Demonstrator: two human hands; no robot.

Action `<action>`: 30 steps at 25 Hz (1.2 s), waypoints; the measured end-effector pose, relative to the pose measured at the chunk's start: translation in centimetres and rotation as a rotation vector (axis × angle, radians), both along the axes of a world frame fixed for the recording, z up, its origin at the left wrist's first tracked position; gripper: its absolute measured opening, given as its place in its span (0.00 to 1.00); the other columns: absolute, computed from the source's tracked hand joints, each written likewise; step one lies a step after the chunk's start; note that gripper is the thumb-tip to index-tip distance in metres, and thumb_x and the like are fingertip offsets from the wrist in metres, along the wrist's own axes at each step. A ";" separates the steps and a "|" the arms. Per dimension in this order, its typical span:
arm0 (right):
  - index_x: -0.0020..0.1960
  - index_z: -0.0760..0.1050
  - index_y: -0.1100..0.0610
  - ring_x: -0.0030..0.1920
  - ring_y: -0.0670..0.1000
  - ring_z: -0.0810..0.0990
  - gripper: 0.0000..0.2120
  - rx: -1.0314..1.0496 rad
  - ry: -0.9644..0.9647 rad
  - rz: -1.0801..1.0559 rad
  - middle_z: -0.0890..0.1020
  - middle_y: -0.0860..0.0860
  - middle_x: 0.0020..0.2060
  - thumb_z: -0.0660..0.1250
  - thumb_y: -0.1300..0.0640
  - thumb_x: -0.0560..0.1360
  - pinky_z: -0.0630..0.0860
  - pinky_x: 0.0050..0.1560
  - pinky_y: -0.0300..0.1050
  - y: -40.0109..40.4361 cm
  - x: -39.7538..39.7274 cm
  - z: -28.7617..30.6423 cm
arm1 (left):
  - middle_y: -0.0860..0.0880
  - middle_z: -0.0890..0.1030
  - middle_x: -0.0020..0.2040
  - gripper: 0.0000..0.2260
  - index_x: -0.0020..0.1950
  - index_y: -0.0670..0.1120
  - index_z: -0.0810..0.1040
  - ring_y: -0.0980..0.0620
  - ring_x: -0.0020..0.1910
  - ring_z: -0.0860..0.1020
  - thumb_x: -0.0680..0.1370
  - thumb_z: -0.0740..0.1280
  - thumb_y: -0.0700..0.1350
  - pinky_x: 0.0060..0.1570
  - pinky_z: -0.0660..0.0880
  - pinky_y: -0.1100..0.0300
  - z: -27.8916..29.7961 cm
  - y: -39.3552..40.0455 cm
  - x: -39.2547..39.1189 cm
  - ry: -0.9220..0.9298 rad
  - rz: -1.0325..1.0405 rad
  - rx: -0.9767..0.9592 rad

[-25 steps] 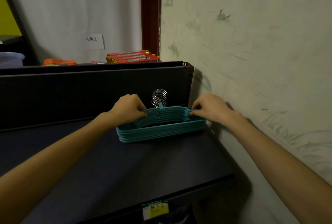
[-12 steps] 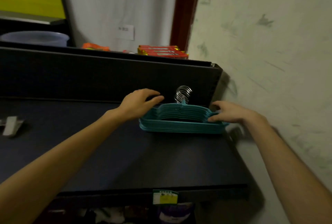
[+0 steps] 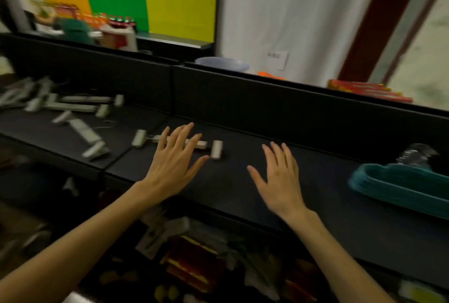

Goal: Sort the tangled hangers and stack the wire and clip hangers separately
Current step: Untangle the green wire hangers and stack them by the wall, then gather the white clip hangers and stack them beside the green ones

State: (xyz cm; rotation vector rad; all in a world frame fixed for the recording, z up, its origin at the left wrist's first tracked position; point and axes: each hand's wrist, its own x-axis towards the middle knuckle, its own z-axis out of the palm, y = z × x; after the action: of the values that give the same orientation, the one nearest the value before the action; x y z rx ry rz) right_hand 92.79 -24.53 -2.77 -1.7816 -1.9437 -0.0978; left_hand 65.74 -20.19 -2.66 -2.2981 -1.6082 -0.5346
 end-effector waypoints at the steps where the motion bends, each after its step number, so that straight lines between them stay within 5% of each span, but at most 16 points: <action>1: 0.80 0.57 0.53 0.81 0.54 0.47 0.34 0.007 0.008 0.025 0.58 0.52 0.80 0.52 0.35 0.81 0.50 0.80 0.56 0.3 -4.4 -0.2 | 0.44 0.61 0.80 0.31 0.77 0.47 0.67 0.43 0.78 0.61 0.82 0.48 0.65 0.78 0.52 0.43 -0.5 -0.6 -4.4 -0.005 0.033 0.014; 9: 0.81 0.55 0.54 0.81 0.56 0.46 0.37 -0.044 -0.124 0.463 0.56 0.54 0.80 0.47 0.33 0.80 0.45 0.80 0.58 3.1 -35.3 -0.8 | 0.43 0.54 0.82 0.36 0.81 0.48 0.56 0.41 0.79 0.57 0.80 0.46 0.68 0.77 0.53 0.45 -5.2 -2.2 -34.4 -0.246 0.418 -0.103; 17: 0.79 0.57 0.56 0.77 0.58 0.60 0.36 -0.205 -0.153 0.558 0.64 0.56 0.77 0.60 0.37 0.80 0.59 0.76 0.58 22.5 -60.0 2.4 | 0.41 0.54 0.81 0.36 0.81 0.46 0.57 0.39 0.79 0.57 0.80 0.53 0.69 0.75 0.58 0.43 -1.7 11.5 -55.1 -0.332 0.656 -0.220; 21: 0.79 0.60 0.56 0.74 0.60 0.65 0.35 -0.257 -0.099 0.531 0.68 0.57 0.73 0.63 0.39 0.79 0.65 0.71 0.58 32.6 -70.1 2.0 | 0.43 0.68 0.75 0.34 0.77 0.49 0.64 0.41 0.72 0.68 0.78 0.59 0.69 0.69 0.68 0.45 -1.3 19.4 -63.1 -0.183 0.484 -0.348; 25: 0.75 0.66 0.55 0.72 0.58 0.69 0.32 -0.211 -0.138 0.492 0.71 0.55 0.72 0.63 0.38 0.78 0.68 0.71 0.57 39.7 -77.1 2.5 | 0.51 0.81 0.59 0.25 0.67 0.52 0.75 0.49 0.57 0.79 0.75 0.63 0.64 0.51 0.78 0.54 -2.5 21.4 -67.7 -0.124 0.281 -0.100; 30: 0.57 0.79 0.52 0.55 0.54 0.79 0.26 -0.409 -0.153 0.367 0.81 0.52 0.53 0.62 0.31 0.76 0.76 0.59 0.58 44.1 -83.1 2.9 | 0.53 0.83 0.53 0.26 0.71 0.56 0.69 0.54 0.45 0.81 0.73 0.63 0.61 0.43 0.81 0.57 -1.5 24.8 -74.4 -0.297 0.181 -0.188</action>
State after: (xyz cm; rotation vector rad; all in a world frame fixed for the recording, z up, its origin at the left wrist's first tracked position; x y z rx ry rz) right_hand 9.68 19.61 0.15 -1.6532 -2.5103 0.3189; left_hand -8.64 4.62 -4.18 -2.2522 -2.0635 -0.7362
